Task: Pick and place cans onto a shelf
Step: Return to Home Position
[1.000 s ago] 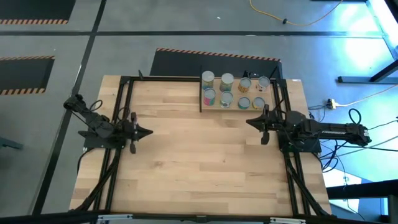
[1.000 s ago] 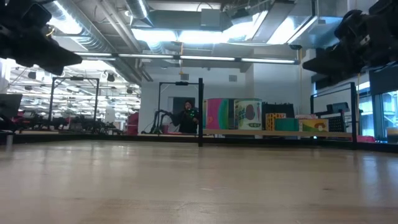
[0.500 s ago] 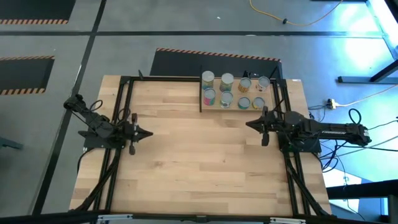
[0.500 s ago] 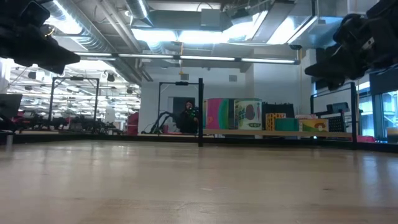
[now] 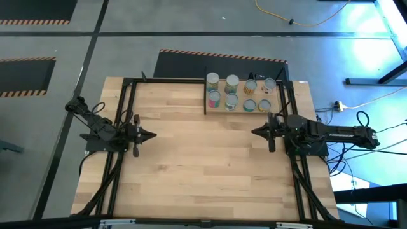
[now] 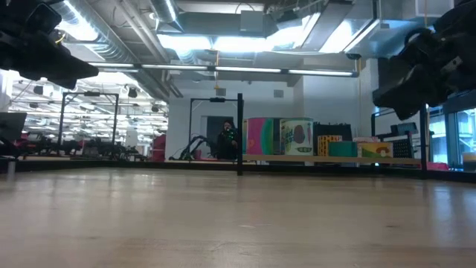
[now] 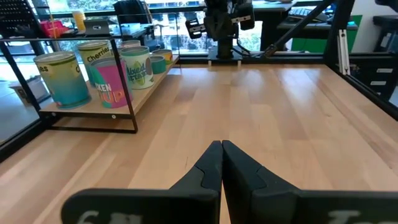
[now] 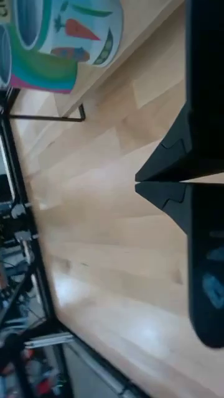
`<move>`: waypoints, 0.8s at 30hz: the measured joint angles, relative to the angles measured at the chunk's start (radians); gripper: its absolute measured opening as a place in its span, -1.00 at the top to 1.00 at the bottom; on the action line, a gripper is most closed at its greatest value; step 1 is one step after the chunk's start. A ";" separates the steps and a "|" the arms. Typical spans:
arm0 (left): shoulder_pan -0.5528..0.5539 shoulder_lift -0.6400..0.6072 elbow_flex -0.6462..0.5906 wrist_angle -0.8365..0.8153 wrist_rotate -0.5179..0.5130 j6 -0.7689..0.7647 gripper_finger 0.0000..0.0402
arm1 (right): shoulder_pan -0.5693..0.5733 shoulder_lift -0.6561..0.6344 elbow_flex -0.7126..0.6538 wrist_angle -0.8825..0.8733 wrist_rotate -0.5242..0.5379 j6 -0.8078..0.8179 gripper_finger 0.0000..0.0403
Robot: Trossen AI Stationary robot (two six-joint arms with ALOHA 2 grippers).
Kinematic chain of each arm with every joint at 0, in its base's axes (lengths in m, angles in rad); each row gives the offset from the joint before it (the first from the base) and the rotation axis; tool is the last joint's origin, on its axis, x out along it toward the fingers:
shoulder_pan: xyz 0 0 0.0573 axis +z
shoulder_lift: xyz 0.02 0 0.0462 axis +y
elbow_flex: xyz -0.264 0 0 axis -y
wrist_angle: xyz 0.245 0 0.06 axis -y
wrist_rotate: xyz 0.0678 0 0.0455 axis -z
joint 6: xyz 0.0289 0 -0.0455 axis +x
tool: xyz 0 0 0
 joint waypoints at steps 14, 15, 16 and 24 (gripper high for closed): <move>0.000 0.000 0.000 0.000 -0.007 -0.055 1.00 | 0.000 -0.014 -0.079 0.189 -0.084 -0.082 0.98; 0.000 0.000 0.000 0.000 -0.009 -0.055 1.00 | 0.000 -0.014 -0.079 0.188 -0.084 -0.080 0.98; 0.000 0.000 0.000 0.000 -0.010 -0.058 1.00 | 0.000 -0.014 -0.079 0.187 -0.084 -0.079 0.98; 0.000 0.000 0.000 -0.001 -0.015 -0.029 1.00 | 0.000 -0.012 -0.079 0.185 -0.081 -0.055 0.91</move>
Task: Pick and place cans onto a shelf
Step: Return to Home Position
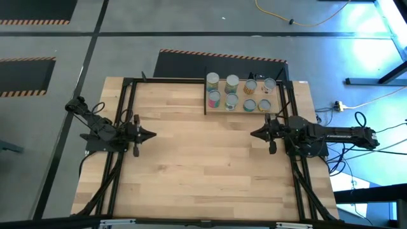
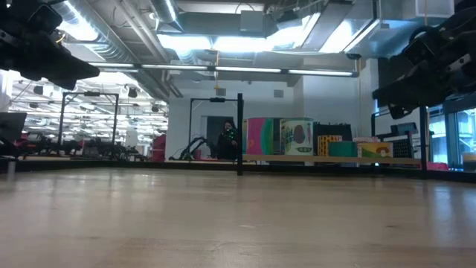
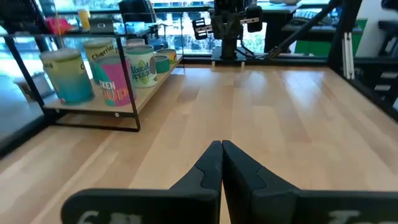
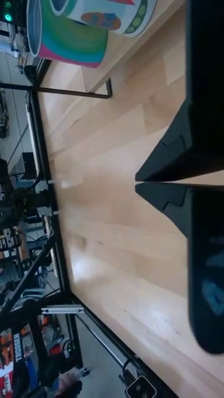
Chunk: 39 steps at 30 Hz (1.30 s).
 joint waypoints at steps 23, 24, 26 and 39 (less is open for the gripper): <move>0.000 0.000 0.000 -0.002 0.000 0.183 1.00 | 0.020 -0.032 0.000 0.000 0.001 0.003 0.90; 0.000 0.000 0.000 -0.002 0.000 0.183 1.00 | 0.020 -0.051 0.000 0.000 0.001 0.003 0.90; 0.000 0.000 0.000 -0.002 0.000 0.183 1.00 | 0.020 -0.094 0.000 0.002 0.001 0.003 0.90; 0.000 0.000 0.000 -0.002 0.001 0.182 1.00 | 0.020 -0.194 0.002 0.001 0.001 0.003 0.90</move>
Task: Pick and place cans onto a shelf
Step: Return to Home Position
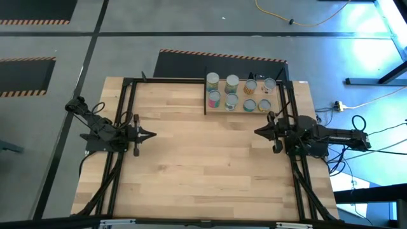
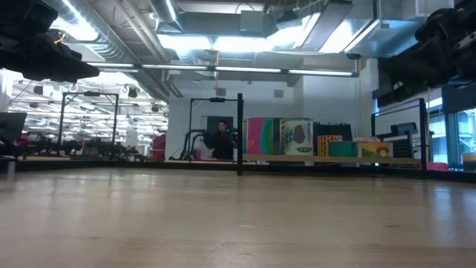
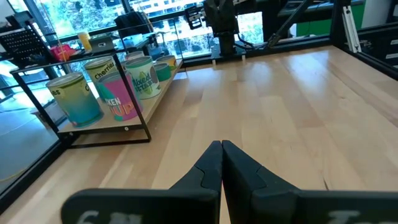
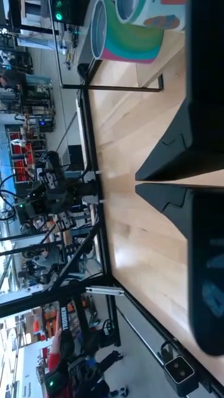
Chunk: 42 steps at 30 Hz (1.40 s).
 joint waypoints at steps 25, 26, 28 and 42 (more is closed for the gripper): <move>0.000 0.003 0.000 0.001 0.015 0.000 1.00 | 0.000 0.000 -0.001 -0.001 0.000 0.000 0.89; 0.000 0.003 0.000 0.001 0.015 0.000 1.00 | 0.000 0.000 -0.001 -0.001 0.000 0.000 0.89; 0.000 0.003 0.000 0.001 0.015 0.000 1.00 | 0.000 0.000 -0.001 -0.001 0.000 0.000 0.89; 0.000 0.003 0.000 0.001 0.015 0.000 1.00 | 0.000 0.000 -0.002 -0.001 0.000 0.000 0.89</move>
